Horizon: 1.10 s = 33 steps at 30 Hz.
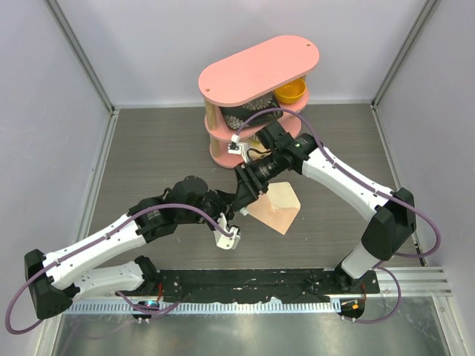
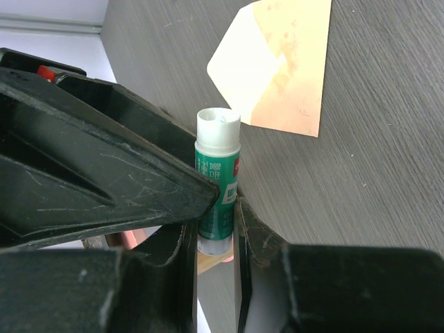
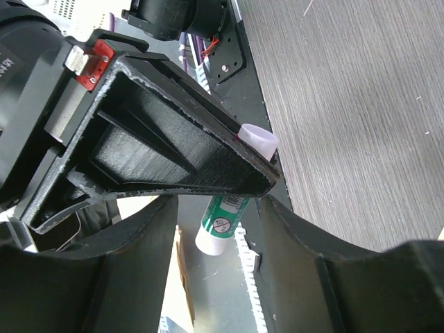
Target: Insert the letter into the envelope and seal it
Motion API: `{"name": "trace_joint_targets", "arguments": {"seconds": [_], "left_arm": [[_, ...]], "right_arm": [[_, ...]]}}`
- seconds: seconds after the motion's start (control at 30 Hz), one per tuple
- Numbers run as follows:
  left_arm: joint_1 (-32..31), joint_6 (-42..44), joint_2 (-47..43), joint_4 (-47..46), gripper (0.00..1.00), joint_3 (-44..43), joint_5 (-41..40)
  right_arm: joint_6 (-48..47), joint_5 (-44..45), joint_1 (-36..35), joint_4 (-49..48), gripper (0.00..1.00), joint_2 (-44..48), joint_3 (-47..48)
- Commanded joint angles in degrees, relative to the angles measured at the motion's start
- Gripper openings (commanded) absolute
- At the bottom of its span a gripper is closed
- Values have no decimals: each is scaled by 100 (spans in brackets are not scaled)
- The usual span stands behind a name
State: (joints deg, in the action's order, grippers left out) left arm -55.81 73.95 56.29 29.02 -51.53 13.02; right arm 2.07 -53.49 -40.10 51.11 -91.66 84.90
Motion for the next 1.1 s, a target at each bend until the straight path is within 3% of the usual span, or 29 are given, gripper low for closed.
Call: {"name": "trace_joint_targets", "arguments": {"seconds": [0.0,0.07,0.33,0.63,0.73,0.77,0.8,0.9,0.93,1.03,1.07], "left_arm": [[-17,-39,-75,-115,0,-209,25],[-18,-21,-83,-124,0,-209,43],[-18,-4,13,-168,0,-261,113],[-17,-74,145,-115,0,-472,-97],[-17,-214,180,-133,0,-525,-194],[-17,-293,198,-124,0,-560,-220],[-17,-537,233,-115,1,-595,-290],[-26,-1170,224,-98,28,-709,-527],[-26,-1321,198,-63,44,-753,-563],[140,-1944,-47,244,64,-806,-319],[219,-2137,-144,297,66,-806,-152]], "right_arm": [[-171,-12,-42,-49,59,139,-79],[-171,32,-42,48,59,148,-79],[-558,85,-60,285,35,139,61],[-365,-47,-77,153,36,104,114],[-478,-65,-139,206,21,130,167],[-540,-30,-156,250,2,148,193],[-610,5,-165,294,1,183,228],[-856,111,-165,434,1,236,255],[-909,163,-156,469,1,306,272],[-1085,234,-78,557,1,411,325],[-1129,234,-42,601,1,438,334]]}}
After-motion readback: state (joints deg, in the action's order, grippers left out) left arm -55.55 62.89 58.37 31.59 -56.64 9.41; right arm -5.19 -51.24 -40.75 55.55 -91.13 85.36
